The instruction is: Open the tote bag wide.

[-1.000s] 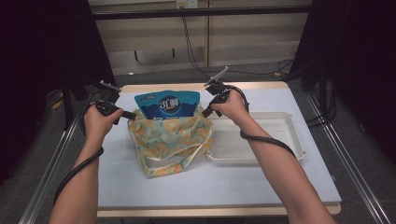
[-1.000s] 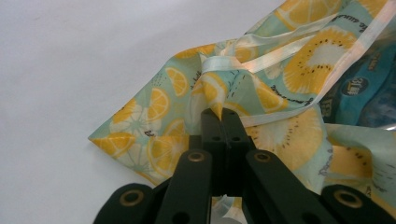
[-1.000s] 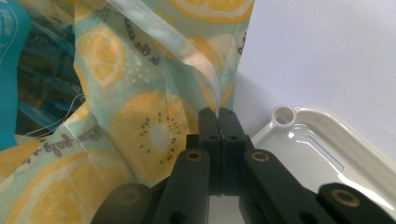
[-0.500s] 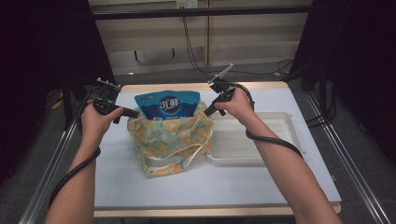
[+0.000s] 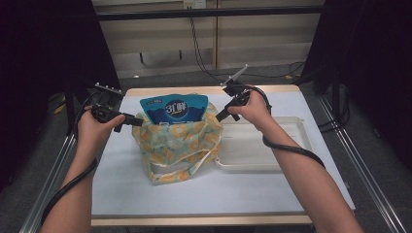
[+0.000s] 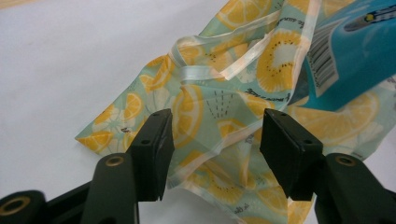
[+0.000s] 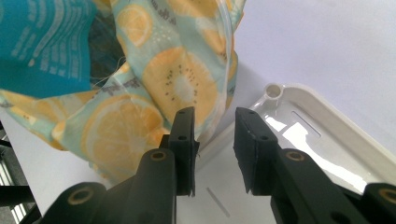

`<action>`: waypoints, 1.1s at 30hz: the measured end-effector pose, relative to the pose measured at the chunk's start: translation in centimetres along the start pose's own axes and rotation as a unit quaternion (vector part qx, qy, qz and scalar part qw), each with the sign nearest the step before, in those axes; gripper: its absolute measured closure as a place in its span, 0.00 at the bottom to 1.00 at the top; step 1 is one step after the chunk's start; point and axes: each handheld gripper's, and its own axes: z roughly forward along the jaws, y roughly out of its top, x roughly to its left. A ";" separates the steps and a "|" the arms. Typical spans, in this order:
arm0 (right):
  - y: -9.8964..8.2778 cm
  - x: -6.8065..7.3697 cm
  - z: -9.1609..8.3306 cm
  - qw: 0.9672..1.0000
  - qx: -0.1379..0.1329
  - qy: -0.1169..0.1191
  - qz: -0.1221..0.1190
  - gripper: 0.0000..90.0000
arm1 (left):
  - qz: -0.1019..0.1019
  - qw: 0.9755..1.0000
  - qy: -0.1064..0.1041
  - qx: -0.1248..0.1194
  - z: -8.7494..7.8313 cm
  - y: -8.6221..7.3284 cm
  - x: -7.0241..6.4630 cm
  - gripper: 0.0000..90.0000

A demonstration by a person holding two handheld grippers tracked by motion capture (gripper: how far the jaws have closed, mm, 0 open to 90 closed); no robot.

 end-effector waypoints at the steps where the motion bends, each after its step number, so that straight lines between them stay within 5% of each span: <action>1: -0.1 0.1 0.0 1.000 -0.001 0.002 0.001 0.76 | 0.003 1.000 -0.001 0.000 -0.1 -0.1 0.0 0.47; 5: -0.4 0.2 0.0 1.000 0.001 0.002 -0.002 0.78 | 0.002 1.000 -0.008 -0.005 -0.1 -0.5 -0.3 0.44; 14: -0.6 -0.1 0.6 1.000 0.000 0.020 -0.002 0.99 | 0.019 1.000 -0.022 -0.008 -0.4 -0.9 -1.3 0.36; 25: -0.6 -0.1 1.1 1.000 0.002 0.019 0.001 1.00 | 0.043 0.998 -0.051 -0.009 1.4 -0.6 -3.2 0.32; 33: -0.7 -0.2 1.4 1.000 0.000 0.021 0.002 1.00 | 0.054 0.995 -0.082 -0.009 2.7 -1.1 -2.8 0.52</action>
